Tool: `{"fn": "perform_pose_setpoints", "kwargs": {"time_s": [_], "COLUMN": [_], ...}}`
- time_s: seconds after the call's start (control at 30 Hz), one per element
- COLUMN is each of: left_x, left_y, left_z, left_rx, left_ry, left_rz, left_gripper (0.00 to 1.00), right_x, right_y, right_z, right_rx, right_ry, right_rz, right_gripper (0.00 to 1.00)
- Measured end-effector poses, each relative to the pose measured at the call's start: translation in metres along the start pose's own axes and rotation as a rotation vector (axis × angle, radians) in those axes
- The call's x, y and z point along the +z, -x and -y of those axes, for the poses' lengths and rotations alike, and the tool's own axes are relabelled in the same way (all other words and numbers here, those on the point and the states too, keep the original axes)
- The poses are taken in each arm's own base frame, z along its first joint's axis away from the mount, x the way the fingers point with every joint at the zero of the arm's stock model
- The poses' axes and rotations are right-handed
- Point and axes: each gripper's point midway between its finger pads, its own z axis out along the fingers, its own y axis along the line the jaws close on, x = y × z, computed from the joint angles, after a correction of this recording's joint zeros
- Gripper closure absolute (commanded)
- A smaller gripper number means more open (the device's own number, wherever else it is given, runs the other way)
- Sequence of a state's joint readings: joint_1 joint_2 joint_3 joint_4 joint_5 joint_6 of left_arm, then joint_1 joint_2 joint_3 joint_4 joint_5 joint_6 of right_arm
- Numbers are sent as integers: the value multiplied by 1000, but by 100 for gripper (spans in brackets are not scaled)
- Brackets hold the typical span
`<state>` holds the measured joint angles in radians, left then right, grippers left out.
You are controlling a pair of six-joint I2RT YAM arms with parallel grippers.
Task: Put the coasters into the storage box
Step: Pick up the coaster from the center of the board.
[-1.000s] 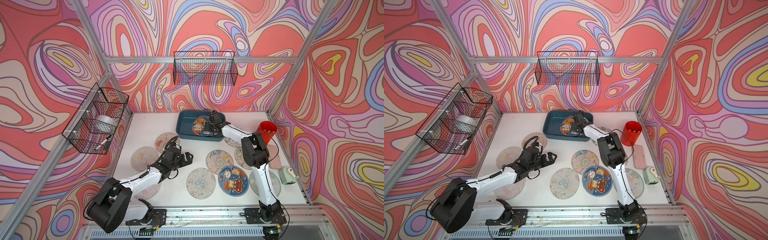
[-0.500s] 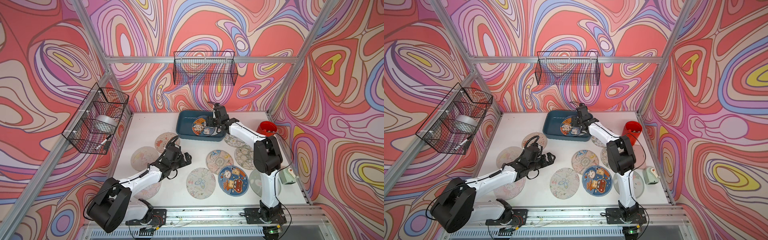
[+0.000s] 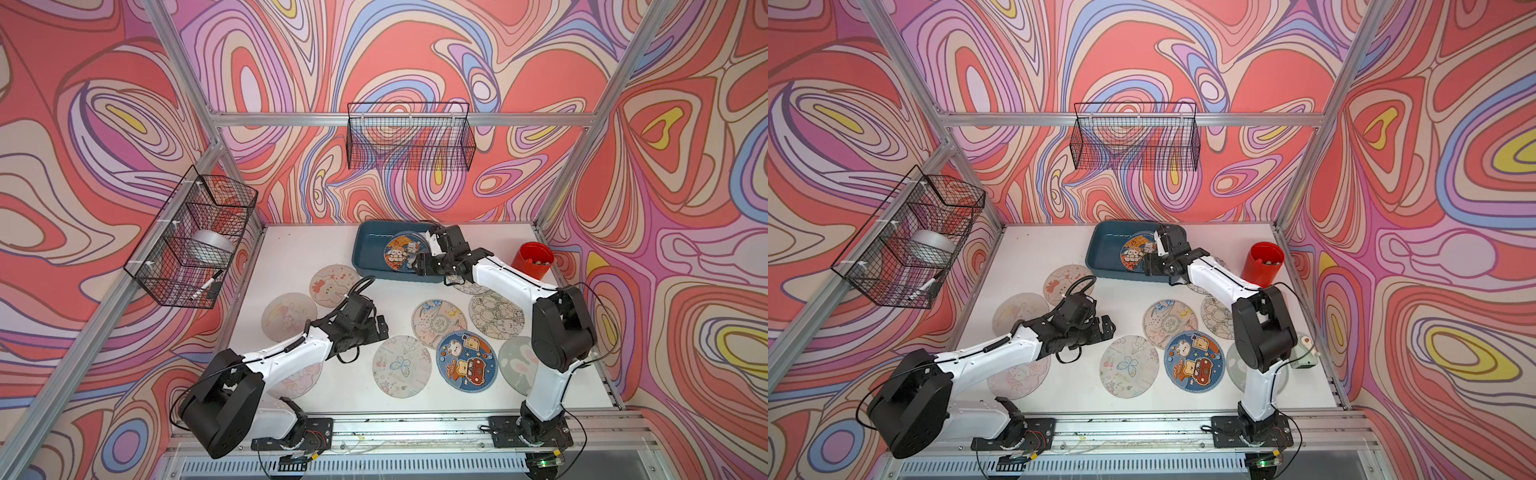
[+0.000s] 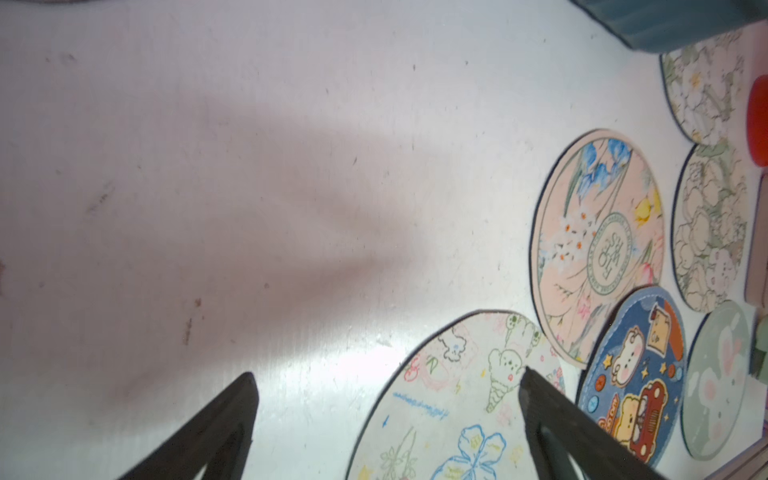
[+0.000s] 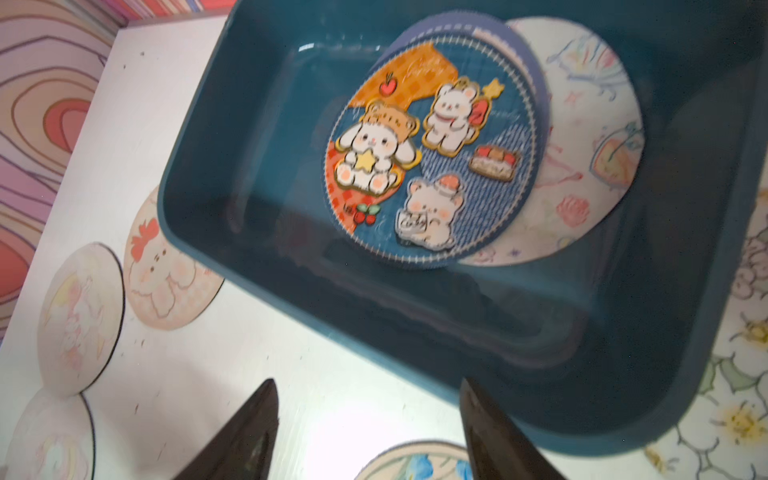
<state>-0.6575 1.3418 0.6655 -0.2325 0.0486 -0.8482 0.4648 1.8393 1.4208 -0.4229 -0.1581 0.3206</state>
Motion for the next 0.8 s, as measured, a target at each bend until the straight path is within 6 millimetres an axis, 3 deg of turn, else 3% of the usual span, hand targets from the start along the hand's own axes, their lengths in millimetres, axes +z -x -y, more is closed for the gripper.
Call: {"fn": "perform_pose_setpoints", "kwargs": {"time_s": [0.2, 0.4, 0.63, 0.8], "left_x": [-5, -13, -17, -16], "left_y": [-16, -22, -26, -34], "left_z": [-3, 0, 6, 11], "left_rx": [30, 55, 75, 92], "left_ry": [29, 21, 4, -4], "left_rz": [-43, -47, -51, -67], "left_gripper": [1, 1, 1, 1], "right_x": [-6, -16, -36, -37], "right_y": [-69, -132, -154, -170], "right_z": [-24, -16, -23, -31], "right_rx": [-15, 40, 73, 79], "right_ry": [54, 58, 104, 131], "right_rz": [-148, -282, -309, -350], "right_gripper": [30, 31, 38, 43]}}
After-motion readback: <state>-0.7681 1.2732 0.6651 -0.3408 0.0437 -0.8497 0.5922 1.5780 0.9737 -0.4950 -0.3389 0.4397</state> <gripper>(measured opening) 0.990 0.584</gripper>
